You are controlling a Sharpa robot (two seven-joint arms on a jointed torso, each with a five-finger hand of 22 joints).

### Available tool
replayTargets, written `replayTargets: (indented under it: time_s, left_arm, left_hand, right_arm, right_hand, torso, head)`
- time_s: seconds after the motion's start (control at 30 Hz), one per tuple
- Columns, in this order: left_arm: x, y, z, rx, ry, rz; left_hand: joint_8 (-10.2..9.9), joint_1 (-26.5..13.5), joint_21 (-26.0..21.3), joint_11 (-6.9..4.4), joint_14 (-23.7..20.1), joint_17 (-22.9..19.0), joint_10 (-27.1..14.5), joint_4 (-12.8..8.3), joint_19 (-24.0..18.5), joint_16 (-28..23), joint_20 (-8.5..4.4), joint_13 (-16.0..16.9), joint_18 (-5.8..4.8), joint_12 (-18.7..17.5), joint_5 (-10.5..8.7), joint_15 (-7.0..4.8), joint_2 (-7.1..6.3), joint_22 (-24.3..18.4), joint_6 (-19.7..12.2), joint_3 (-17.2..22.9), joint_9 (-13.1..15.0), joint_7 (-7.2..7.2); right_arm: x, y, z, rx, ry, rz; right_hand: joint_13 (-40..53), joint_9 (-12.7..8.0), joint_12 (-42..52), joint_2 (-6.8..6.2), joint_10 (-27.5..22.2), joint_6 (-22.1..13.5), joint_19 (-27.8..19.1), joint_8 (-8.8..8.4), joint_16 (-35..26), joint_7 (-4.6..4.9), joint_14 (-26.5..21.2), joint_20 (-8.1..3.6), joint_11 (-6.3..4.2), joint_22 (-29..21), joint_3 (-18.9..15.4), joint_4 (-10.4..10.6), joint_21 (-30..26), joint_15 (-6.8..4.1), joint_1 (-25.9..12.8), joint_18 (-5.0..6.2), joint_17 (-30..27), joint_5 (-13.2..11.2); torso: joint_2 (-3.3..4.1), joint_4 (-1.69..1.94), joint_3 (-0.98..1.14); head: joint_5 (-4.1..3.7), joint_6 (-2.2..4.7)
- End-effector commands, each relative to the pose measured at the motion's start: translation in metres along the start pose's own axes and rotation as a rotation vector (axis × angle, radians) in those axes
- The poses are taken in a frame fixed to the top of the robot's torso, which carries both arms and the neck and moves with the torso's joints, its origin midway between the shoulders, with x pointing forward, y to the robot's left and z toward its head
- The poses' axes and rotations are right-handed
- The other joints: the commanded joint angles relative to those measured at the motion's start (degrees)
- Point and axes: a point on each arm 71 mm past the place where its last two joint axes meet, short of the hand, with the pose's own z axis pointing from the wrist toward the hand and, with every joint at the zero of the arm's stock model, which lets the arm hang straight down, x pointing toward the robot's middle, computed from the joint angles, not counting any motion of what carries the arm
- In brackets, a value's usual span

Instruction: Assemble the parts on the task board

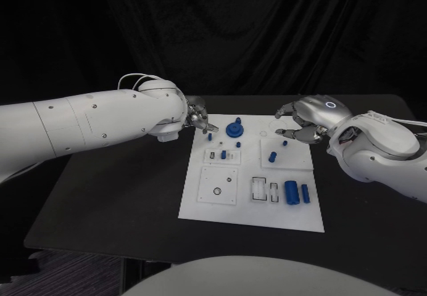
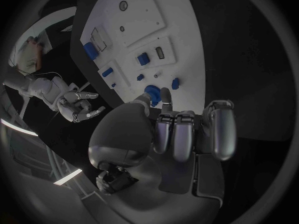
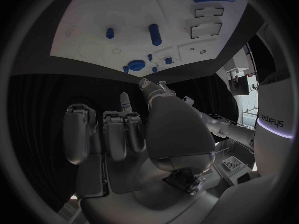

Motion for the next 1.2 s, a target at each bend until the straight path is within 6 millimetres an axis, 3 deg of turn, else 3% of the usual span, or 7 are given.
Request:
replayTargets:
  time_s: [0.03, 0.7, 1.2]
  left_arm:
    - [-0.001, 0.003, 0.004, -0.025, 0.053, 0.043]
    - [-0.012, 0.001, 0.027, -0.044, 0.068, 0.055]
    - [-0.006, 0.002, 0.037, -0.056, 0.106, 0.020]
  left_hand:
    - [-0.4, 0.5, -0.3, 0.17, 5.8, 15.1, 5.9, 0.3, 0.0, 0.1, -0.10, 15.0, 0.06, 0.1, -0.50, 0.02, 0.01, 10.7, -0.2, -0.5, -0.2, 0.07]
    - [-2.7, 0.9, -1.1, 0.66, 5.8, 15.1, 5.9, 0.3, -0.4, 0.1, 0.31, 15.0, 0.22, 0.1, -1.05, 0.48, 0.28, 10.6, -0.5, -1.1, -1.0, 0.59]
    - [-5.1, 2.7, -1.7, 0.99, 5.8, 15.1, 5.9, -0.6, -0.8, 0.1, 0.71, 15.0, 0.33, 0.1, 0.84, 0.84, 0.57, 10.6, -0.2, -0.8, -1.9, 0.89]
  right_arm:
    - [-0.001, -0.001, 0.000, 0.014, -0.013, -0.002]
    - [0.000, 0.001, 0.001, 0.006, -0.007, -0.003]
    - [0.001, 0.003, 0.002, 0.000, -0.003, -0.002]
  right_hand:
    - [15.1, 0.0, 0.2, 0.26, 6.2, 0.3, 2.2, 0.10, -0.1, 0.04, 5.8, 0.27, 0.18, 12.1, 0.3, 0.1, -0.3, 0.29, 0.4, 0.83, 14.7, 0.2]
    - [15.1, -0.2, 0.2, 0.28, 6.2, 0.4, 2.1, 0.07, -0.2, 0.04, 5.7, 0.27, 0.17, 12.1, 0.5, 0.1, -0.5, 0.27, 0.6, 0.87, 14.5, 0.9]
    - [15.1, -0.3, 0.2, 0.29, 6.2, 0.4, 2.1, 0.06, -0.2, 0.04, 5.7, 0.26, 0.17, 12.1, 0.5, 0.1, -0.6, 0.28, 0.6, 0.89, 14.5, 1.1]
  torso:
    - [-0.01, 0.00, 0.05]
    - [0.01, -0.03, 0.04]
    - [-0.01, 0.00, 0.06]
  head:
    - [0.05, 0.00]
    - [-0.03, 0.00]
    - [0.08, 0.00]
